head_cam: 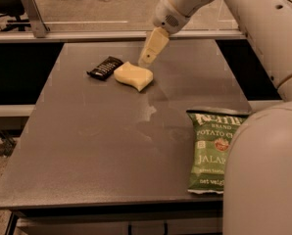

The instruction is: Move sponge near rxbar chocolate

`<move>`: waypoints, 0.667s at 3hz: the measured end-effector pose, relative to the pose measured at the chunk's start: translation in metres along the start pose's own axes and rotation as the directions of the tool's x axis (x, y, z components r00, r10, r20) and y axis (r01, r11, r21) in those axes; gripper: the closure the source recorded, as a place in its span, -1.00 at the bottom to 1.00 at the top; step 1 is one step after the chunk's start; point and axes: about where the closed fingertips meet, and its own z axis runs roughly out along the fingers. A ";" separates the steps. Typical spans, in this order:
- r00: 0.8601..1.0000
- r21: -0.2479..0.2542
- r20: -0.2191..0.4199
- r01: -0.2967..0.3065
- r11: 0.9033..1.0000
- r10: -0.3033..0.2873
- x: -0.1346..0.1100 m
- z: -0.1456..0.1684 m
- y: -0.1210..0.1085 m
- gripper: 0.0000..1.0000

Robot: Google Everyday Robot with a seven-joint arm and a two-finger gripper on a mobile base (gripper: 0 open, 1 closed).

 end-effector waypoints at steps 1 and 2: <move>0.970 0.012 -0.221 0.112 0.994 -0.106 0.039 -0.049 0.003 -1.00; 0.960 -0.001 -0.257 0.116 0.993 -0.113 0.051 -0.050 0.003 -1.00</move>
Offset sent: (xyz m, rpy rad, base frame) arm -0.0139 -0.0517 0.0136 -0.2145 -0.0387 0.0335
